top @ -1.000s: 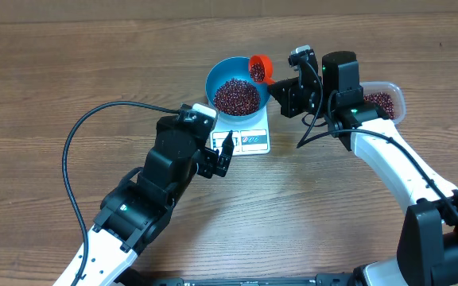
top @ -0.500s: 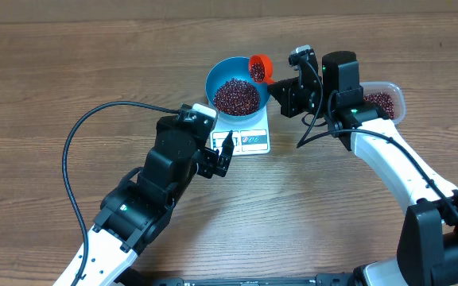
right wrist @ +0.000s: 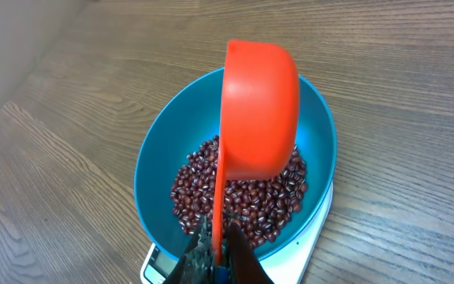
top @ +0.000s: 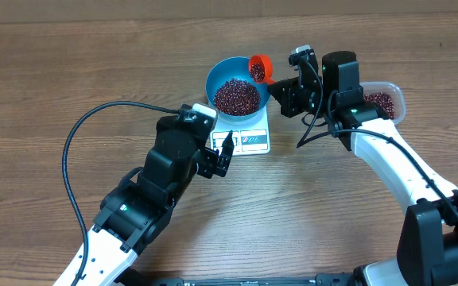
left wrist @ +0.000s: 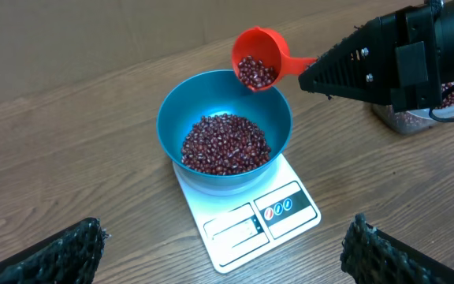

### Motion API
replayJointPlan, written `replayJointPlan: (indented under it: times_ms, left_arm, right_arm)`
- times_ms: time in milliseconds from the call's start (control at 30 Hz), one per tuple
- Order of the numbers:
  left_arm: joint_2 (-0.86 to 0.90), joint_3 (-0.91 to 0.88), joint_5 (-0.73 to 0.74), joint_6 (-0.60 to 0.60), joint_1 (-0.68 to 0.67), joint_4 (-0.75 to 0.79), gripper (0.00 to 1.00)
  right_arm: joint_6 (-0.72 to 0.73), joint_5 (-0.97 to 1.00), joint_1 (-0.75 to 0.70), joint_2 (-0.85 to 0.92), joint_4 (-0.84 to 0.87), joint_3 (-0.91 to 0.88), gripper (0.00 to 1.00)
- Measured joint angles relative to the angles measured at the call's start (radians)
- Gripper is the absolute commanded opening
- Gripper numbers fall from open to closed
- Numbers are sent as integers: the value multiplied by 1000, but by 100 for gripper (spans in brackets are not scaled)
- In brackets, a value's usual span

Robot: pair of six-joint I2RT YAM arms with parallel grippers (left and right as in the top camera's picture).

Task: Scoop item into bowl and weigh 150g on scale
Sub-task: 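Hold the scoop tilted over the bowl, pouring remaining beans gradually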

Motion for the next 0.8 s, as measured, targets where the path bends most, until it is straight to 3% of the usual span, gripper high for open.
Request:
replayJointPlan:
  times_ms: [800]
  left_arm:
    - [0, 0, 0, 0, 0, 1, 100]
  right_arm:
    - [1, -19, 1, 0, -8, 0, 4]
